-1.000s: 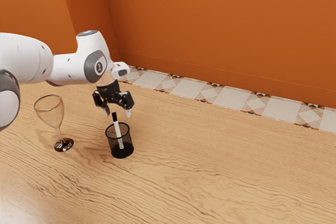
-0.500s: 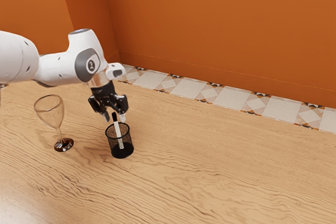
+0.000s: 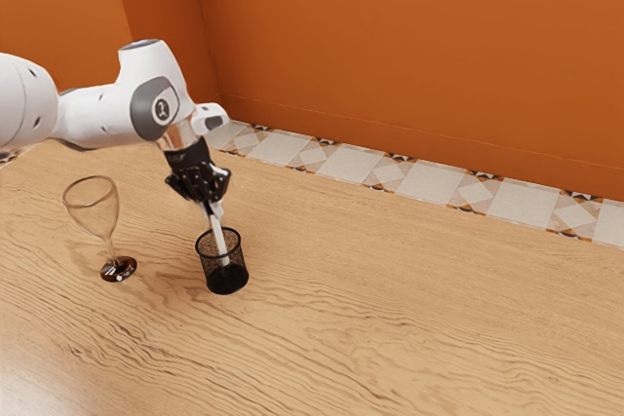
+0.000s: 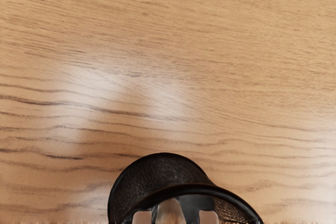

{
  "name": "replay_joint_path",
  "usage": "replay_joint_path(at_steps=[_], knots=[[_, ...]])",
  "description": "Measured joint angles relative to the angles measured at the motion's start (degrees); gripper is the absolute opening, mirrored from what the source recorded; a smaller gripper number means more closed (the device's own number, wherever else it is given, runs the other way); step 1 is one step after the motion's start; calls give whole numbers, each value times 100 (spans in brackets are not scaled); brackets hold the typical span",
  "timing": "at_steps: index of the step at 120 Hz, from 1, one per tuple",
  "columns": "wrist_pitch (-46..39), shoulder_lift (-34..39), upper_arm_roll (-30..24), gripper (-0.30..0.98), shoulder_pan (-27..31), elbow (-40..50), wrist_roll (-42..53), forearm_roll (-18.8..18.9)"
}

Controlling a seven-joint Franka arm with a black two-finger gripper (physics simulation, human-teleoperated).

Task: Take the marker out of the pen holder and place it to the left of the pen holder.

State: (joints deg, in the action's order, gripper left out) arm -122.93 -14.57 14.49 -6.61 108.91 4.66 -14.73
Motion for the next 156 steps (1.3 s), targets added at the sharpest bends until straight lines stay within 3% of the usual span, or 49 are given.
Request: replay_joint_path(at_steps=[70,124,142,156], knots=[[1260,850,190,-9,163,-333,-127,733],[2107,882,147,-9,157,894,138,854],[2165,885,158,21,162,923,247,767],[2187,921,186,36,158,864,321,734]])
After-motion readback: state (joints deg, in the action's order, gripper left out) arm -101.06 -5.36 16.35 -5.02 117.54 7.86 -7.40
